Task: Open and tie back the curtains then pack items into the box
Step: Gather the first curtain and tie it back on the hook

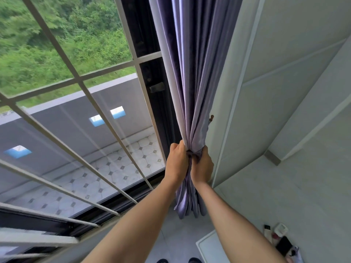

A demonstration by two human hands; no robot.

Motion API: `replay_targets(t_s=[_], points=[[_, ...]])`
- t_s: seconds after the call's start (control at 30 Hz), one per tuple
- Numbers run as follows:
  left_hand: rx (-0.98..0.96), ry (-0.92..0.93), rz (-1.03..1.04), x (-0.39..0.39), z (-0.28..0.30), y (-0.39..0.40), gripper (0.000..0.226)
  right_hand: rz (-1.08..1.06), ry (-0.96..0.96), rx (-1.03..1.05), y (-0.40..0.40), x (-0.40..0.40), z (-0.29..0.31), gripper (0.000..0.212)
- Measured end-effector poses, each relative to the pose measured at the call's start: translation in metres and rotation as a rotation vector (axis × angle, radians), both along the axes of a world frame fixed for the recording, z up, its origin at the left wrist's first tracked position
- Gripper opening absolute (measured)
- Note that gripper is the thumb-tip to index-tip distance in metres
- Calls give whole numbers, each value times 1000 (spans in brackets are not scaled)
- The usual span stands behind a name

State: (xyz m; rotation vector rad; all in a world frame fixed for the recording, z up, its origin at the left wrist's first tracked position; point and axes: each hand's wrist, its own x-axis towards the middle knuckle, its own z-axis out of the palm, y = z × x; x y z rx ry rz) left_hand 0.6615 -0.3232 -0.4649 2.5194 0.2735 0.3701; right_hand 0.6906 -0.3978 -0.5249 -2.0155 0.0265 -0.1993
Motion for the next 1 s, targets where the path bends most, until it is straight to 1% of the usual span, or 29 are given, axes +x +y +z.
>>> replay_targets(t_s=[0.07, 0.17, 0.3, 0.43, 0.6, 0.67, 0.77, 0.83, 0.9, 0.97, 1.0], points=[[-48, -9, 28, -1, -3, -3, 8, 5, -6, -3, -2, -1, 1, 14], [-122, -11, 70, 0, -4, -6, 12, 5, -24, -23, -7, 0, 3, 14], [-57, 0, 87, 2, -7, -7, 21, 29, -32, -25, -12, -1, 6, 12], [32, -49, 128, 2, -5, -8, 22, 53, -24, -5, -13, 1, 5, 14], [27, -76, 239, 8, -2, -3, 12, 81, -54, -23, -15, 5, -1, 26], [-49, -69, 305, 15, -3, -3, 10, 95, -58, -14, -16, 5, -2, 29], [-310, -88, 521, 21, -3, -5, 8, 84, -58, -3, -18, 5, -3, 36], [-428, -45, 634, 23, -5, -7, 9, 88, -50, 2, -21, 4, -1, 37], [-491, 23, 643, 25, -10, -11, 19, 97, -25, 21, -23, 2, 2, 36], [-553, 36, 583, 28, -13, -18, 34, 100, 2, 26, -25, 2, 5, 32], [-600, 31, 545, 28, -14, -21, 36, 96, 13, 14, -25, 1, 6, 29]])
